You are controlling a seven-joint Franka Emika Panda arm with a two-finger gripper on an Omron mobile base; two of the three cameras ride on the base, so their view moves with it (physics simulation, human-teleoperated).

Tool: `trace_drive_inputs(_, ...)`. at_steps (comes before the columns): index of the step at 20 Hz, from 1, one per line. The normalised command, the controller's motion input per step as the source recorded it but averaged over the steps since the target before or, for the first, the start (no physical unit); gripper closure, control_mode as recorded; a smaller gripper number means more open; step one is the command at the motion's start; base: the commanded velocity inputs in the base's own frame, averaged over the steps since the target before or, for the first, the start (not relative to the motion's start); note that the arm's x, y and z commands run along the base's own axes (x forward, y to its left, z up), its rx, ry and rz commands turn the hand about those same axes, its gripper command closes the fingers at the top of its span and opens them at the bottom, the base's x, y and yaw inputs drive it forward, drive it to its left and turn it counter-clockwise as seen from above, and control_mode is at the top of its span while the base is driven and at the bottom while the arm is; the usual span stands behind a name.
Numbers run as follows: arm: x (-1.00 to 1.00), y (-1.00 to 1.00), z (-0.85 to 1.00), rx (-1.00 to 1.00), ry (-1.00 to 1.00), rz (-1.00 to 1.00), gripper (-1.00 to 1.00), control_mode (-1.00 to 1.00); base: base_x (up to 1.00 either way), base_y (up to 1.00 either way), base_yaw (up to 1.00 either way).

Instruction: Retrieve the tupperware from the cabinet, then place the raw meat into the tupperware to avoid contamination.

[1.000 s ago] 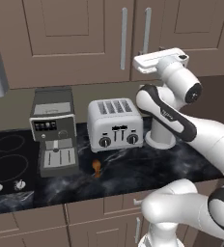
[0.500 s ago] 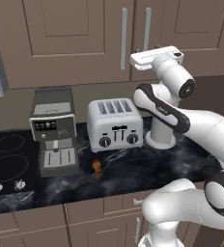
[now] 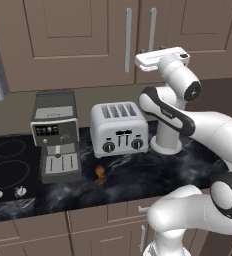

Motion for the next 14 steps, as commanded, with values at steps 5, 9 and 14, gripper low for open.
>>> trace_drive_inputs(5, 0.28, 0.09, 0.0, 0.0, 0.0, 0.0, 1.0, -1.0, 0.0, 0.0, 0.0)
trace_drive_inputs(9, 0.26, 0.11, 0.0, 0.0, 0.0, 0.0, 1.0, -1.0, 0.0, 0.0, 0.0)
trace_drive_inputs(14, 0.25, 0.15, 0.0, 0.0, 0.0, -0.01, 1.0, -1.0, 0.0, 0.0, 0.0)
